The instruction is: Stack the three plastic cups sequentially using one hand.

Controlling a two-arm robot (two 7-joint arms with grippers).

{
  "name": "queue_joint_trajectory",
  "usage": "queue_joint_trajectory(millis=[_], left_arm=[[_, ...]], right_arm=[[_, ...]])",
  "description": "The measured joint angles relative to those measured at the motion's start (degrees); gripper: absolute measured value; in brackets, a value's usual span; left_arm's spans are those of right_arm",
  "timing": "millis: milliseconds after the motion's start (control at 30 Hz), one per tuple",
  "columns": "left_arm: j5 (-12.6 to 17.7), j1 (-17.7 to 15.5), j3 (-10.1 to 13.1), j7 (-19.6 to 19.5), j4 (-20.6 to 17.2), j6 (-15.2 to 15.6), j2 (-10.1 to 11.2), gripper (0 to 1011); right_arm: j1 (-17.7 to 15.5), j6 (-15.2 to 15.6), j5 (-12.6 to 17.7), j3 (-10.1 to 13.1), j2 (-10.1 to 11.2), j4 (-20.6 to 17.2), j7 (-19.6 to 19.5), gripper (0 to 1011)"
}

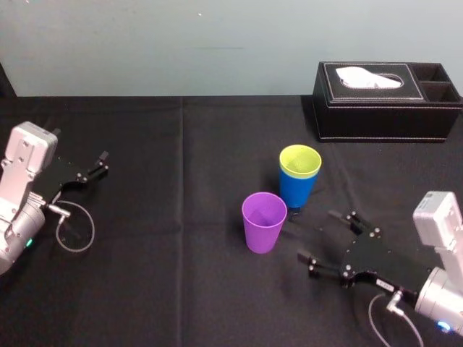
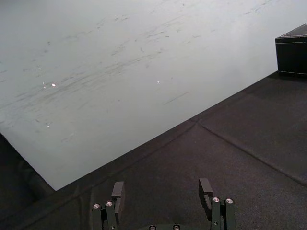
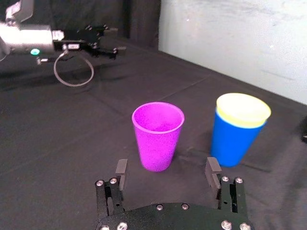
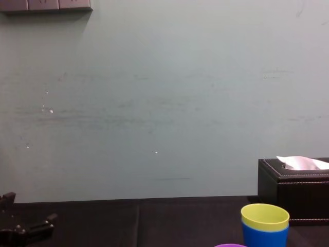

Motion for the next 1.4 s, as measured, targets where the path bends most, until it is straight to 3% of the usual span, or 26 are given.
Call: queue_joint_trajectory(millis=[567, 1400], left_arm=[[0.0, 0.0, 0.0, 0.0, 0.0, 0.0, 0.0, 1011], [0.0, 0.0, 0.0, 0.0, 0.0, 0.0, 0.0, 1011]], right_arm=[[4.54, -0.58, -1.96, -4.17, -3.45, 4.75, 1.03, 1000], [9.99, -1.18, -1.92, -6.82, -7.36, 10.05, 1.22, 1000]])
